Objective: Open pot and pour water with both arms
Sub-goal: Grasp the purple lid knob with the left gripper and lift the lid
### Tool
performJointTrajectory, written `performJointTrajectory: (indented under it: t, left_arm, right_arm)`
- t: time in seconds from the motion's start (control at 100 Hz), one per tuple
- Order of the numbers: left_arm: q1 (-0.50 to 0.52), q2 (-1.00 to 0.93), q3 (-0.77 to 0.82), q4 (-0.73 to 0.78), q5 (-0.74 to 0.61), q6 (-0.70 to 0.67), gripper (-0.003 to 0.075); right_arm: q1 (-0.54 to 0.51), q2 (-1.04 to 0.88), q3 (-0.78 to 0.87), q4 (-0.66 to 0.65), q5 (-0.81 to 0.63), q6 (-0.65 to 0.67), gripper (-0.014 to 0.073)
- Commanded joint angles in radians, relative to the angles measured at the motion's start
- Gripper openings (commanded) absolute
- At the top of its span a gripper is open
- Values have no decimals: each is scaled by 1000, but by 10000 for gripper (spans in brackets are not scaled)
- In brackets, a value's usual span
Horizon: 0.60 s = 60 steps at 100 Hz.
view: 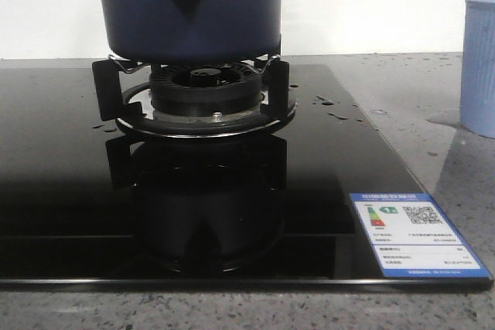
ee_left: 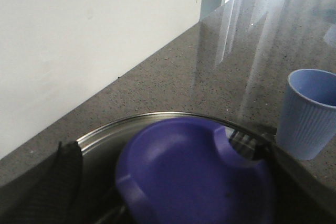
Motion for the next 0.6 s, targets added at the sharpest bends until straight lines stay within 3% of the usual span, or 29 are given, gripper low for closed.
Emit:
performJointTrajectory:
  t: [0.0,0.25,0.59]
  left_arm:
    - [-7,-14,-33,-73,28,2,591]
    - [-11,4,-33,-106,35,2,568]
    - [-11,4,-33,-128,35,2,319]
  right_arm:
    - [-7,17,-29,36,-54,-14,653]
    - [-7,17,-29,34,-63,-14,653]
    - [-7,17,-29,34,-94,-14,653]
